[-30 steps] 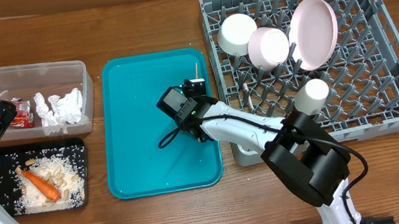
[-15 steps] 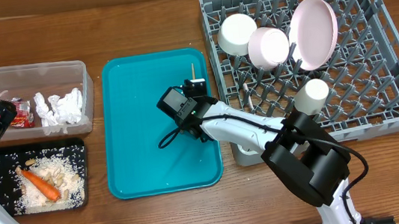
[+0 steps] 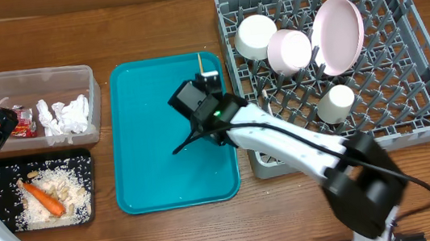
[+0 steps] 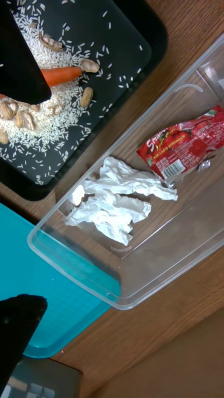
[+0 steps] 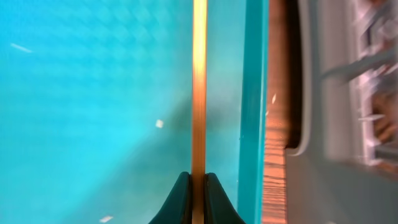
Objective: Sort waste into correct bins and load items into the dishwasher rack
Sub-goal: 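Lift the chopstick and carry it over the rack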
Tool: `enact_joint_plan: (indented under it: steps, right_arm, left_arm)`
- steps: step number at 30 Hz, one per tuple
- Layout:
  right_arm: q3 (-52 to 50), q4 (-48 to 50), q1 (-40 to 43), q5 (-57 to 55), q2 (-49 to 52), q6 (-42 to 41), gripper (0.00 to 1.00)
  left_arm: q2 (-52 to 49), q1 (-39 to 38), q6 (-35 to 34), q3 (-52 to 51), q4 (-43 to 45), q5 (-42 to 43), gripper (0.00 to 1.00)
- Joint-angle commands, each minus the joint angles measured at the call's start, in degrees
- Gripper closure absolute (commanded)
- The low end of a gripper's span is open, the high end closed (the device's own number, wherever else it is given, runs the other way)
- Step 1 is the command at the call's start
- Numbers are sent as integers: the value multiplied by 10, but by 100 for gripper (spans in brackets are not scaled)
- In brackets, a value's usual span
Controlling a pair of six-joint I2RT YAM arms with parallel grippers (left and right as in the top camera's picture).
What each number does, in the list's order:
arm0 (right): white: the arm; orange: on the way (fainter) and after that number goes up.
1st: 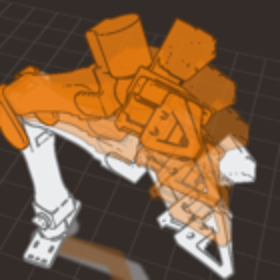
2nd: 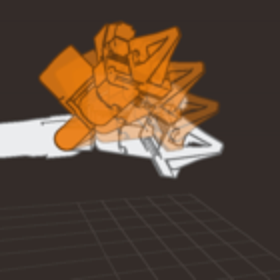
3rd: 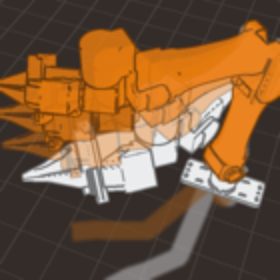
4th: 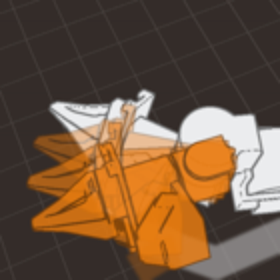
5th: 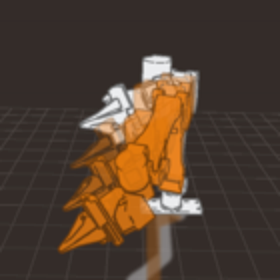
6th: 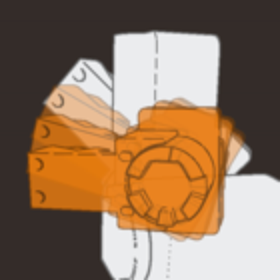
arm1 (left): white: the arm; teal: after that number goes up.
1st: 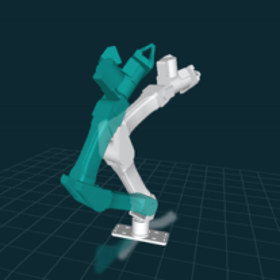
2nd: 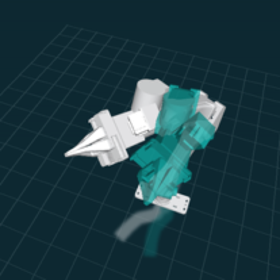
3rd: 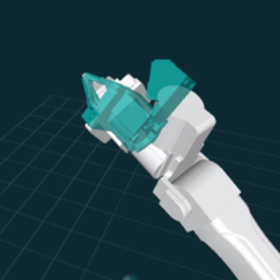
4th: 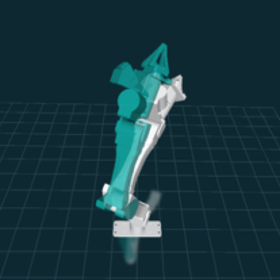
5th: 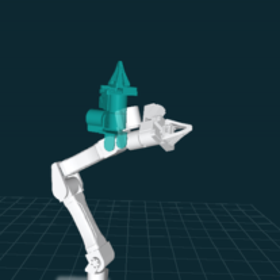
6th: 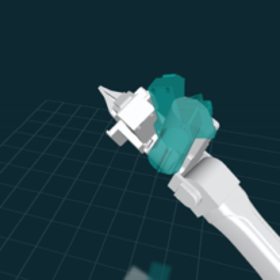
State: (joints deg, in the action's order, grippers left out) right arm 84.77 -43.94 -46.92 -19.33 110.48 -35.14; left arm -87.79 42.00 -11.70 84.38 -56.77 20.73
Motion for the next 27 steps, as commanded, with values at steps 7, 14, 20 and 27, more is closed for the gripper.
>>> enact_joint_plan:
  steps: [7, 14, 20, 27]
  right_arm:
    - [20, -94, 26, -43, -136, 51, 96]
    - [13, -160, 97, -61, -150, 142, 96]
    - [-13, -171, 177, -39, -150, 142, 96]
    - [-69, -116, 235, 35, -143, 173, 96]
  left_arm:
    - [-1, 0, -3, 13, 0, -4, 0]
    - [-1, 0, -3, 13, 0, -4, 0]
    - [-1, 0, -3, 13, 0, -4, 0]
    - [-1, 0, -3, 13, 0, -4, 0]
